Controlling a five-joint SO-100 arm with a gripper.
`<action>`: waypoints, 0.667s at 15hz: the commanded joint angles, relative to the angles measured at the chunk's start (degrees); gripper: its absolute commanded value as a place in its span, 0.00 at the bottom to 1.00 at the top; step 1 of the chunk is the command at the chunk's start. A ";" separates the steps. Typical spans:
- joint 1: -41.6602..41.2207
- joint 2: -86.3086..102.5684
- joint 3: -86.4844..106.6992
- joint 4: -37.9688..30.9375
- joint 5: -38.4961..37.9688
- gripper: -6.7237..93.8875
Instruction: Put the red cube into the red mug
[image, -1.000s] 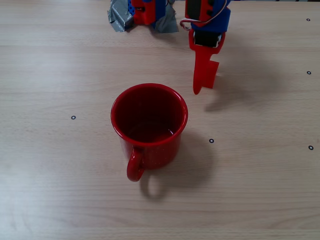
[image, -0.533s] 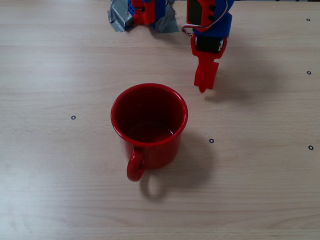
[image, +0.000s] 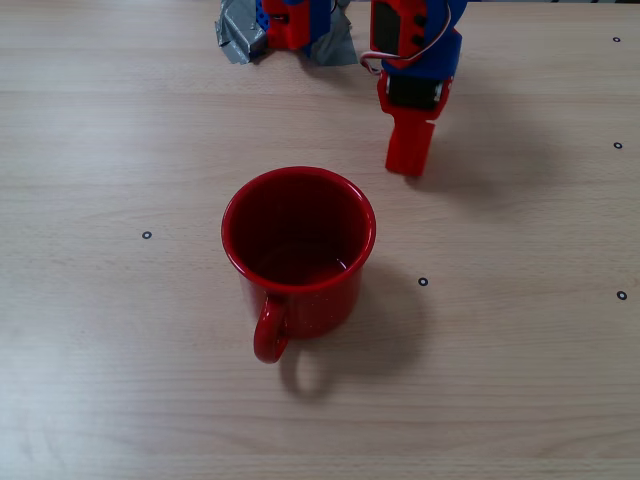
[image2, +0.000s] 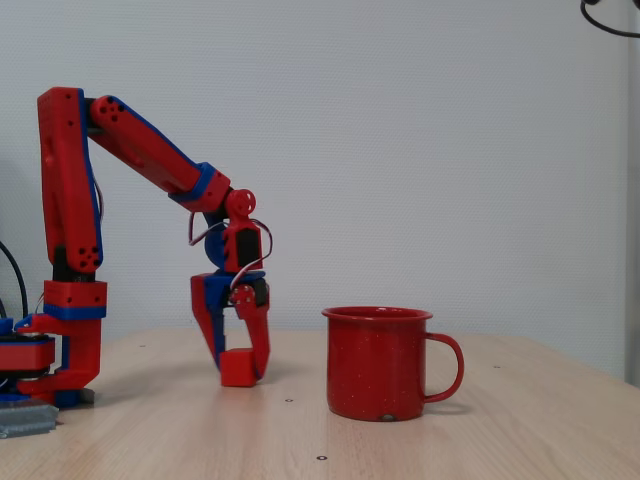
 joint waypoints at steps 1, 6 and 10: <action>-2.20 5.71 -4.92 5.62 -0.35 0.07; -2.99 13.54 -21.27 33.40 -2.72 0.07; 3.60 15.82 -38.67 49.22 -10.11 0.07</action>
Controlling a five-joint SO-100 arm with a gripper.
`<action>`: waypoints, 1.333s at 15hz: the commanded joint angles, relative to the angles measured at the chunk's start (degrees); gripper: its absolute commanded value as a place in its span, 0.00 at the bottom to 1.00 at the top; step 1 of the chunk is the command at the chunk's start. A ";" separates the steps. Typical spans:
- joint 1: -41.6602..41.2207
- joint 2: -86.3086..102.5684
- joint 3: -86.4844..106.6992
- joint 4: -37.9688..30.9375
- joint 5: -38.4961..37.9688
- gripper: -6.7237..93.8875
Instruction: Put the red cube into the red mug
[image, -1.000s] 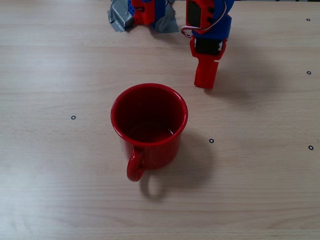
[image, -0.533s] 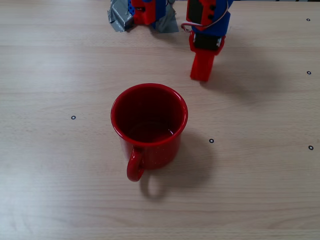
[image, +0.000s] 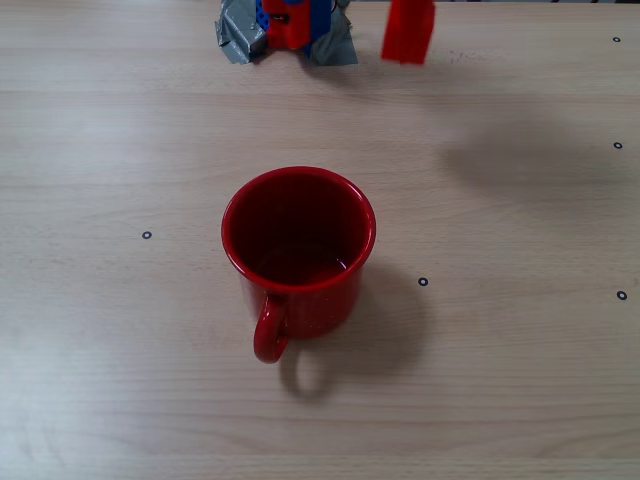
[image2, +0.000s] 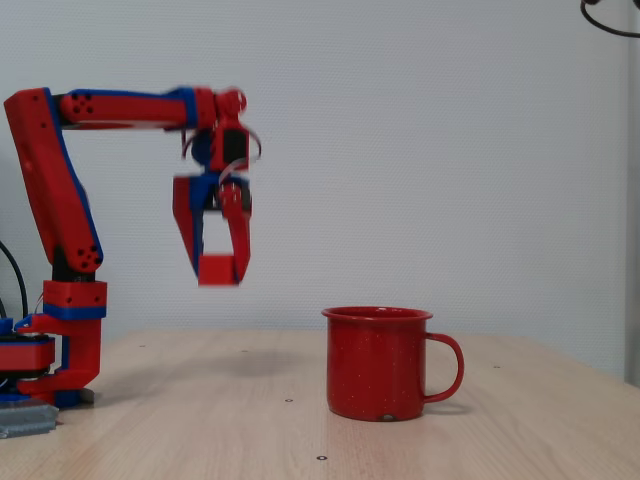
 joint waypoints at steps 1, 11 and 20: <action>4.22 4.39 -10.28 4.04 -4.48 0.07; 28.12 5.89 -4.13 -17.84 -34.72 0.07; 30.94 -13.80 -12.39 -33.66 -40.96 0.07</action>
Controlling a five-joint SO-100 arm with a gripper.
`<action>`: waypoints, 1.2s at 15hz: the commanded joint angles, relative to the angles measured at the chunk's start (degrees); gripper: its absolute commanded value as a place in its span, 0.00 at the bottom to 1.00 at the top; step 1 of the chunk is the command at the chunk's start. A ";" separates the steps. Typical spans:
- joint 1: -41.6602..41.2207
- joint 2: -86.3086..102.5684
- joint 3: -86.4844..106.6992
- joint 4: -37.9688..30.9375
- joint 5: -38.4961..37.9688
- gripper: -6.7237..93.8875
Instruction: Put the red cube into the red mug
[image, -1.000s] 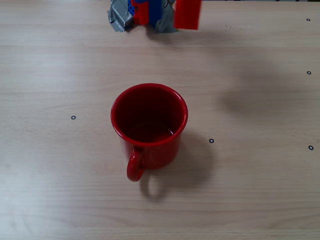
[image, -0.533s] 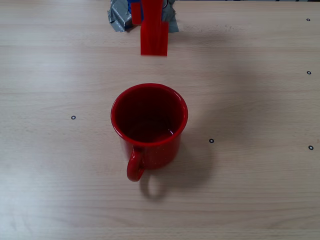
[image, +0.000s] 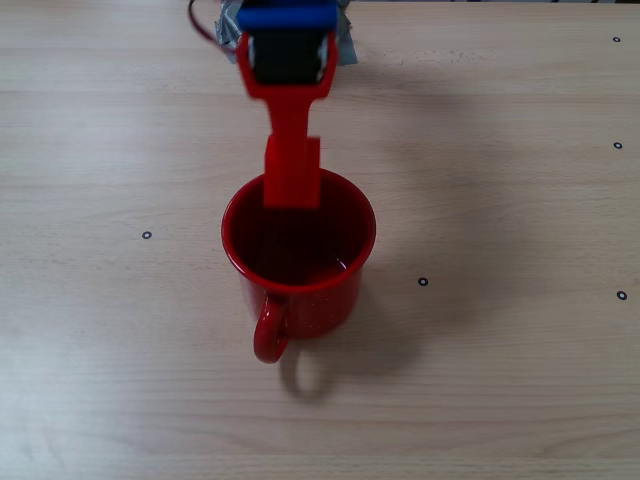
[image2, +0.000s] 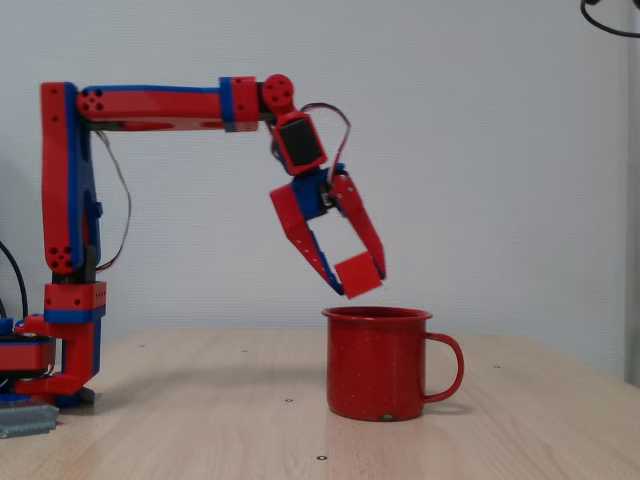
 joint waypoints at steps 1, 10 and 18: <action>-0.26 -0.35 -8.35 -0.44 -0.62 0.07; -0.70 -4.75 -10.37 1.23 4.83 0.44; -1.58 -3.60 -9.93 0.35 5.27 0.55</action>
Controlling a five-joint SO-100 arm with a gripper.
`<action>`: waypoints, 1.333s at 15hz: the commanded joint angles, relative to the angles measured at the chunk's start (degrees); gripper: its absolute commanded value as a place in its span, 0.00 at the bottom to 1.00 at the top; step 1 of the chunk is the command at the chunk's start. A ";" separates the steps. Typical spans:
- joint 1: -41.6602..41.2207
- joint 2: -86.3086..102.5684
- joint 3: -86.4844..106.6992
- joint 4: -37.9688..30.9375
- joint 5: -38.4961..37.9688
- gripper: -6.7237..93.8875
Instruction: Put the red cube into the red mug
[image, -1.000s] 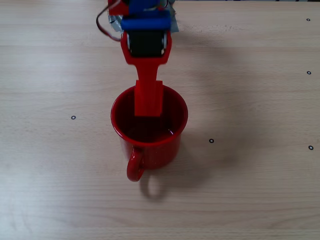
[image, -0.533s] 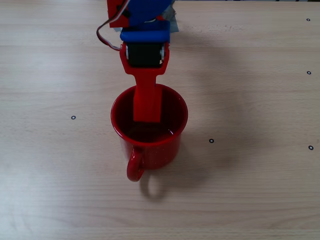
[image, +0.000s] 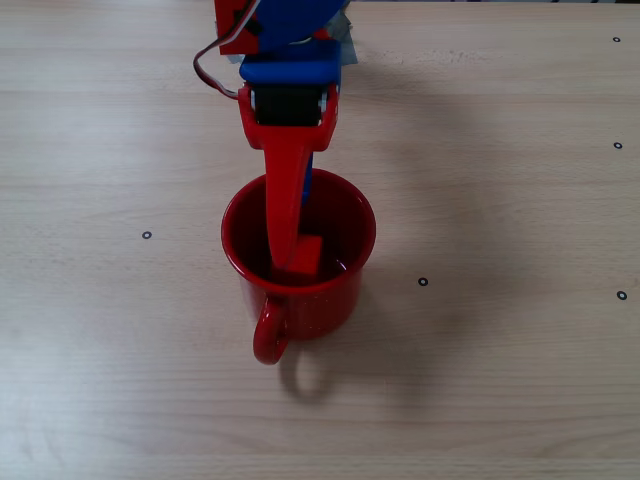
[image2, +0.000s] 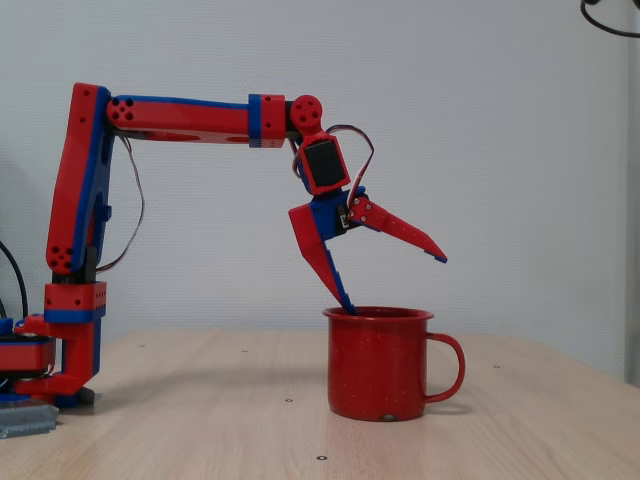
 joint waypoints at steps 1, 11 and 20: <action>-1.49 5.10 -4.48 -0.62 0.88 0.51; -3.96 35.51 14.41 -2.29 -16.61 0.07; 0.44 77.08 69.08 -9.23 -4.48 0.07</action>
